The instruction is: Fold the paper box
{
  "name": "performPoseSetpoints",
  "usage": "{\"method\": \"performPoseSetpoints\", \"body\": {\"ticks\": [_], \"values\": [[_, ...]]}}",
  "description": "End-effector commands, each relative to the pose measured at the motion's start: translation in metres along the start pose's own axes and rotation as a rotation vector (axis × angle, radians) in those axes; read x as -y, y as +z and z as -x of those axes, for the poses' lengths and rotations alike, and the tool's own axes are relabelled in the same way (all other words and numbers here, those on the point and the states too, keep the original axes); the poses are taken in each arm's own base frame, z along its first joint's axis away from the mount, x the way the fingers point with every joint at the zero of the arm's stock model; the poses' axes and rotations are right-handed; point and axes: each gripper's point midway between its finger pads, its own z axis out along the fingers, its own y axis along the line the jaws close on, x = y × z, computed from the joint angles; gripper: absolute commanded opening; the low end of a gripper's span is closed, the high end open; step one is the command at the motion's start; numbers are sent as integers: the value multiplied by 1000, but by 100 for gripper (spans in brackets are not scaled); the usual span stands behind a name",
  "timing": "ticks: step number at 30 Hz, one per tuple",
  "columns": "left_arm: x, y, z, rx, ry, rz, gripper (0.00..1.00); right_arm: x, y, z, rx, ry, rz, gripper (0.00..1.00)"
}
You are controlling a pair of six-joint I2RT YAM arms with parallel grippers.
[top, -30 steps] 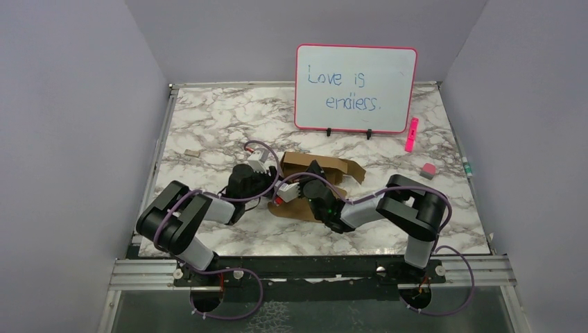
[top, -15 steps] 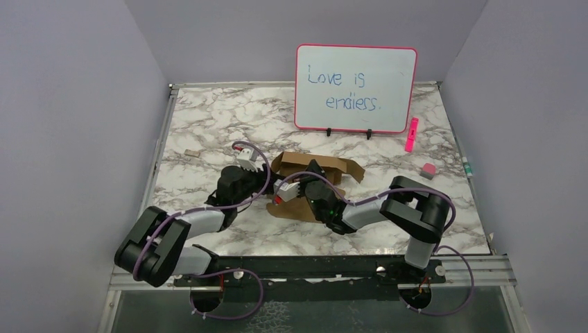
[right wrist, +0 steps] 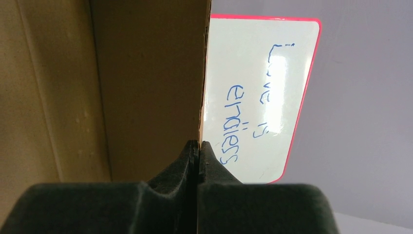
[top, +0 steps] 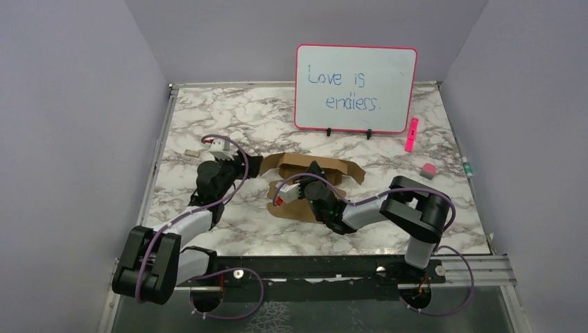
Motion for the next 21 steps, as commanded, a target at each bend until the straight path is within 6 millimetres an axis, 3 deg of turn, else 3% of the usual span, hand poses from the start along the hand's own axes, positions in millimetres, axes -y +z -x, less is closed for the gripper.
{"method": "performPoseSetpoints", "body": {"ticks": [1, 4, 9, 14, 21], "values": [[-34, 9, 30, 79, 16, 109, 70, -3, -2, -2, 0, -5, 22, 2], [-50, 16, 34, 67, 21, 137, 70, -2, -3, -2, -1, -2, 26, 2], [-62, 35, 18, -20, 47, 108, 68, -2, -3, -2, 1, 0, 28, 2], [-48, 55, -3, -122, 47, -35, 63, -3, -1, 0, 5, -2, 29, 2], [-25, 55, -29, -214, 53, -180, 60, -1, 0, 1, 9, -11, 9, 2]]}}
